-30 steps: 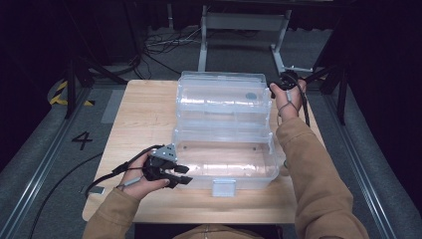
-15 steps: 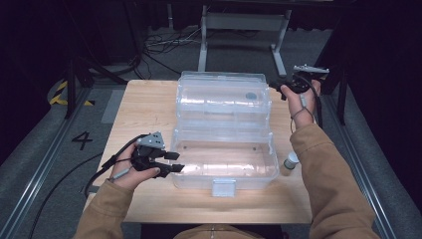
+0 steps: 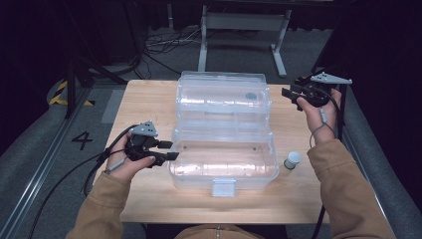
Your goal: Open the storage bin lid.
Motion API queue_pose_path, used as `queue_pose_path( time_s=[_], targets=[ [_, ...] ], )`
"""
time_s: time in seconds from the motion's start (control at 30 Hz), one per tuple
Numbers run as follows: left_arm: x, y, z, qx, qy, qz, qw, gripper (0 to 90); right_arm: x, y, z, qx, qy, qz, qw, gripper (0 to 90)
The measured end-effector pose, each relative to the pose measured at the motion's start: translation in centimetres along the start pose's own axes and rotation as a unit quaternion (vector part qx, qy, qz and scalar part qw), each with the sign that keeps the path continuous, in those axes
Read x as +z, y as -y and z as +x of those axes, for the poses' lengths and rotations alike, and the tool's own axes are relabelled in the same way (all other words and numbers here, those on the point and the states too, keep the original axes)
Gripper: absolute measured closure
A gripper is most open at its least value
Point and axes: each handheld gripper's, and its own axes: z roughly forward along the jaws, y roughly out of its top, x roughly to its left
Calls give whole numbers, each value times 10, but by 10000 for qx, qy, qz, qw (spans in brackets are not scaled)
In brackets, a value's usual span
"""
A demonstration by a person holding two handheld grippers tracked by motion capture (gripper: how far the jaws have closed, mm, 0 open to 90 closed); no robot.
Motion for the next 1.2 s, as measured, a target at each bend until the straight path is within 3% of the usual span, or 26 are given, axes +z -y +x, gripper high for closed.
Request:
queue_pose_path(
  time_s=[0.17, 0.47, 0.57, 1.03, 1.2],
  targets=[
    [-2, 0, 2, -22, -150, -74, 9999, 506, -20, 13, 9, -144, -66, -66, 9999, 525],
    [-10, 1, 6, -136, -274, -231, 9993, 506, -54, 34, 30, -159, -279, -207, 9993, 497],
    [-11, 1, 6, -150, -324, -244, 9991, 504, -65, 39, 33, -107, -331, -366, 9987, 497],
    [-23, 4, 11, -257, -546, -281, 9978, 486, -85, 54, 15, 58, -154, -279, 9995, 509],
    [-24, 4, 17, -469, -651, -201, 9966, 471, -89, 56, 15, 13, -132, -203, 9997, 509]
  ],
)
